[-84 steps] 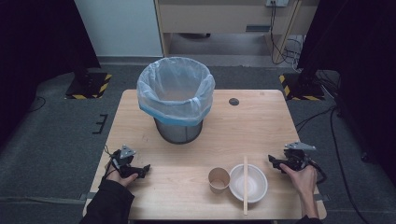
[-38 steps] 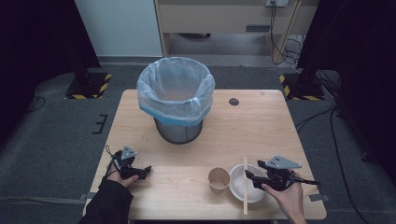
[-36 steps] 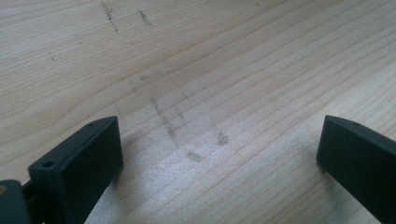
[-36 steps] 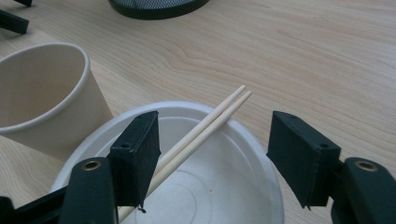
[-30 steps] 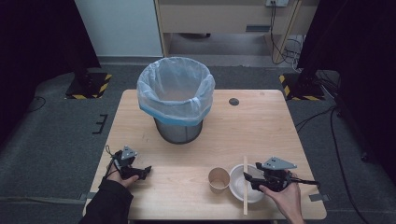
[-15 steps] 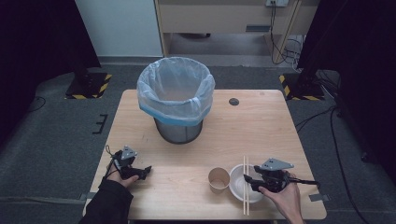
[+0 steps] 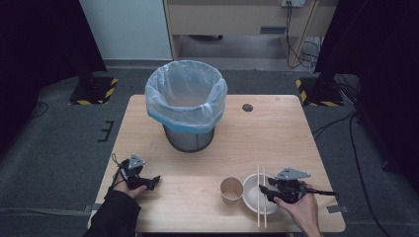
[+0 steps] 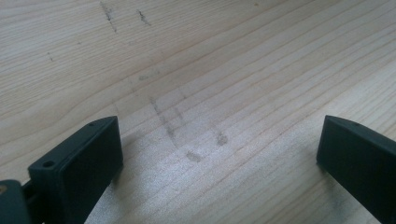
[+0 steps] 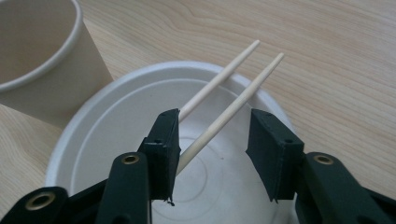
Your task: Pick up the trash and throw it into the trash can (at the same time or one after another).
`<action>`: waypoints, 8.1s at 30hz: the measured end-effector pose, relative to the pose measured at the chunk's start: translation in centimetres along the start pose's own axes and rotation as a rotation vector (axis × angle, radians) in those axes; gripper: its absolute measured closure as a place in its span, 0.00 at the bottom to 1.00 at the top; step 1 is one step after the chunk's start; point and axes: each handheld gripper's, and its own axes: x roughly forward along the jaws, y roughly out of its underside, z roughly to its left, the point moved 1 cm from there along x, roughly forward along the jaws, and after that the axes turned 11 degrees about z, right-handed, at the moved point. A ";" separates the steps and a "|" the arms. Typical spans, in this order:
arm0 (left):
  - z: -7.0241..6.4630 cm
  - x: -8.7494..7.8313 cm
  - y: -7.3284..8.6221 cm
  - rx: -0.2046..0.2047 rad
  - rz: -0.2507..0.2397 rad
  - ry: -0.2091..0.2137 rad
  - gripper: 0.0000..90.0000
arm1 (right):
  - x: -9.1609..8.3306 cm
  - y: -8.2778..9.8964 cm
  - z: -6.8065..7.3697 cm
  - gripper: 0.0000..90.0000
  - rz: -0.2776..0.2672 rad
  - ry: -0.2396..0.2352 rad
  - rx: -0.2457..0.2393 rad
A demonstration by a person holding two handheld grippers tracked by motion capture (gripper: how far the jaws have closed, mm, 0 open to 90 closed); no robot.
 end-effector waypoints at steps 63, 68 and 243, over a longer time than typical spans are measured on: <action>0.0 0.0 0.0 0.001 -0.001 0.002 0.00 | -2.1 -0.3 -1.2 0.95 -0.097 -0.004 0.168; 0.0 0.0 0.0 0.003 -0.001 0.003 0.00 | -2.8 -0.8 -1.5 0.95 -0.156 -0.018 0.194; -0.2 0.1 -0.2 0.015 -0.002 0.010 0.00 | -11.0 -18.5 0.6 0.42 -0.705 -0.061 0.107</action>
